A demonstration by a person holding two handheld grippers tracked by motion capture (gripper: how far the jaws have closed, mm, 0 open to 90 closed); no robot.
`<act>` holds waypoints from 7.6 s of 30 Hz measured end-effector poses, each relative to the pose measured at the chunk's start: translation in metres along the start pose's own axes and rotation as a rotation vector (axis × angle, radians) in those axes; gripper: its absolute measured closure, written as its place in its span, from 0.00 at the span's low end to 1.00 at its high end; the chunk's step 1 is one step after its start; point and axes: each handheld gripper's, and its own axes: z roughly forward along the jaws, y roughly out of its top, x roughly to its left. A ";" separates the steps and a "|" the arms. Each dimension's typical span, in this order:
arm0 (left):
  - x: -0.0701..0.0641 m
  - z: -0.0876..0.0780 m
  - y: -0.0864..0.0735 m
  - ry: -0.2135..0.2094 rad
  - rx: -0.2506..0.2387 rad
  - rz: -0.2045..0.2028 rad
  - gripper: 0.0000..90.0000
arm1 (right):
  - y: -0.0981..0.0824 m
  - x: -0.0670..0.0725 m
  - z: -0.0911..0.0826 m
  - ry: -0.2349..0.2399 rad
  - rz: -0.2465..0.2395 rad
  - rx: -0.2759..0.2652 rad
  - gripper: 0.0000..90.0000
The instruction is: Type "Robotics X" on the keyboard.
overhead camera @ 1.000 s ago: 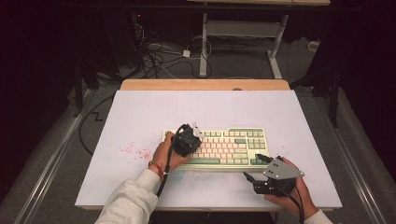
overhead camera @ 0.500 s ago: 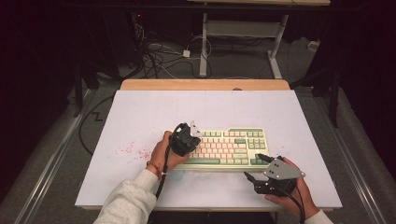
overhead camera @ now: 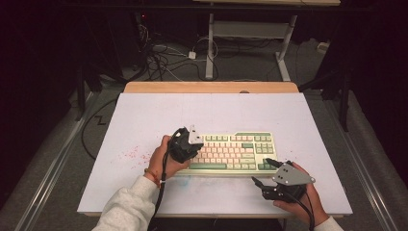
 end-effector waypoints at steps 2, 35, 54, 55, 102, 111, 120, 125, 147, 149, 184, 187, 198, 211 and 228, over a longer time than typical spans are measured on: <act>0.001 -0.004 -0.002 0.005 -0.017 0.008 0.87 | 0.000 0.000 0.000 -0.001 0.000 -0.002 0.29; -0.008 -0.042 -0.055 0.147 -0.163 0.050 0.22 | 0.000 -0.001 0.002 -0.014 0.014 0.010 0.29; -0.013 -0.055 -0.087 0.148 -0.182 0.041 0.20 | -0.001 -0.007 0.005 -0.017 0.039 0.029 0.29; -0.013 -0.056 -0.088 0.148 -0.180 0.040 0.20 | -0.001 -0.007 0.005 -0.018 0.045 0.029 0.29; -0.016 -0.063 -0.131 0.103 -0.094 -0.026 0.20 | 0.079 0.000 0.127 0.158 0.035 0.161 1.00; -0.016 -0.062 -0.130 0.103 -0.090 -0.023 0.20 | 0.081 0.001 0.140 0.151 0.033 0.202 1.00; -0.016 -0.061 -0.131 0.094 -0.082 -0.025 0.20 | 0.083 0.003 0.143 0.146 0.012 0.244 1.00; -0.017 -0.061 -0.131 0.091 -0.080 -0.031 0.20 | 0.084 0.001 0.138 0.149 0.033 0.220 0.99; -0.018 -0.057 -0.130 0.086 -0.062 -0.018 0.20 | 0.089 -0.010 0.093 0.122 0.083 0.015 0.57; -0.019 -0.057 -0.130 0.084 -0.063 -0.015 0.20 | 0.089 -0.010 0.089 0.109 0.085 0.002 0.51; -0.019 -0.065 -0.127 0.083 -0.108 -0.032 0.27 | 0.058 -0.004 0.035 -0.023 0.013 -0.048 0.30; -0.019 -0.066 -0.127 0.077 -0.119 -0.042 0.28 | 0.052 -0.006 0.030 -0.031 0.019 -0.048 0.30; -0.017 -0.068 -0.126 0.060 -0.135 -0.053 0.33 | 0.030 -0.008 0.011 -0.064 0.023 -0.036 0.30; -0.012 -0.065 -0.117 0.023 -0.110 -0.159 0.45 | 0.007 -0.008 0.001 -0.091 0.028 0.011 0.30; -0.009 -0.050 -0.087 -0.066 -0.080 -0.098 0.97 | -0.004 -0.002 -0.003 -0.075 0.028 0.043 0.29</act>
